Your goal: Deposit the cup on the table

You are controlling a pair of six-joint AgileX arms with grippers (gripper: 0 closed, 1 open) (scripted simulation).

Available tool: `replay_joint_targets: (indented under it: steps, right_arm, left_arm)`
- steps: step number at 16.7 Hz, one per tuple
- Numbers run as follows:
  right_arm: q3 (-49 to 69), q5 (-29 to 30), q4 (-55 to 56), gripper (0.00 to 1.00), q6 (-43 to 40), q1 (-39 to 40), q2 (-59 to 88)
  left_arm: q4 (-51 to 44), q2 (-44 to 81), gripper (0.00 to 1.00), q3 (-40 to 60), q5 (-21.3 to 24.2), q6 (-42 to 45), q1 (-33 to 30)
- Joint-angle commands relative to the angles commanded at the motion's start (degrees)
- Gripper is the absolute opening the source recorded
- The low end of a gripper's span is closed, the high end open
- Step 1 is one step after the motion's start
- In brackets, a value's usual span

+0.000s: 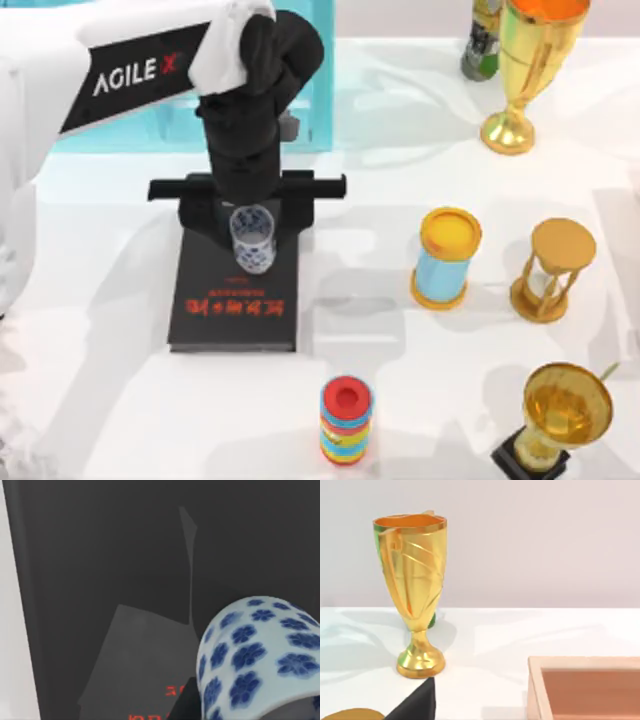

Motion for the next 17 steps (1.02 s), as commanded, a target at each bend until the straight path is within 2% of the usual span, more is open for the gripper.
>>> replay_joint_targets:
  steps: [5, 11, 17]
  right_arm:
    - [0.00, 0.00, 0.00, 1.00, 0.00, 0.00, 0.00]
    - [0.00, 0.00, 0.00, 1.00, 0.00, 0.00, 0.00]
    - [0.00, 0.00, 0.00, 1.00, 0.00, 0.00, 0.00]
  left_arm:
    - [-0.99, -0.17, 0.00, 0.98, -0.10, -0.02, 0.05]
    - [-10.02, -1.45, 0.00, 8.75, -0.03, -0.03, -0.06]
    - [-10.77, -2.11, 0.00, 7.98, -0.11, 1.01, 0.93]
